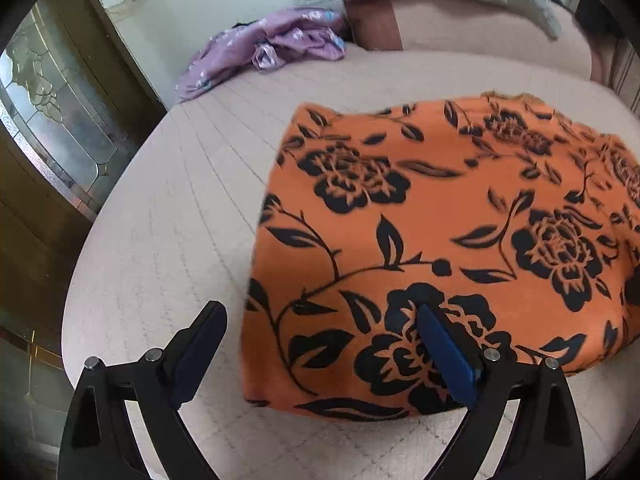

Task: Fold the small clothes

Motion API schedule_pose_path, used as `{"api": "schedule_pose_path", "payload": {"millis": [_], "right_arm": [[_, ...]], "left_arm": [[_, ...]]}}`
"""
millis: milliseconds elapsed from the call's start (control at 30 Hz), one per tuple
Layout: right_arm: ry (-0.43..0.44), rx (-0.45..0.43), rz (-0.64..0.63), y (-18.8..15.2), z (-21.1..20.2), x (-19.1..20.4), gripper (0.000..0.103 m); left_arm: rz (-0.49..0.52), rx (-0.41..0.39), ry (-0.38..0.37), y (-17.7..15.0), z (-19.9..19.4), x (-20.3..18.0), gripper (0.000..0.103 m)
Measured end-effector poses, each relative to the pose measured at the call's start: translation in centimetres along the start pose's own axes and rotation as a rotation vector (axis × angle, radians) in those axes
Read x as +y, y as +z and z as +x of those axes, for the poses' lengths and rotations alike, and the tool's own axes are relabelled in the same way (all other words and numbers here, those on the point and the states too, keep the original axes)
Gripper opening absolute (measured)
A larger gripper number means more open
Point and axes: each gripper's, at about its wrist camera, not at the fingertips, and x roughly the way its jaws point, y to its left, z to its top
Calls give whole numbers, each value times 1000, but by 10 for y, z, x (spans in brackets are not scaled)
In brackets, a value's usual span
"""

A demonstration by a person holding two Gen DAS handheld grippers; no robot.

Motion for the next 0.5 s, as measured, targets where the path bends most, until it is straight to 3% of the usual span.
{"api": "schedule_pose_path", "payload": {"millis": [133,500], "right_arm": [[6,-14,-14,3,-3,5,49],[15,-13,-24,2,-1,6,52]], "left_arm": [[11,-25,0,-2,-6,-3,97],[-7,-37,-3,1,0,-1,97]]}}
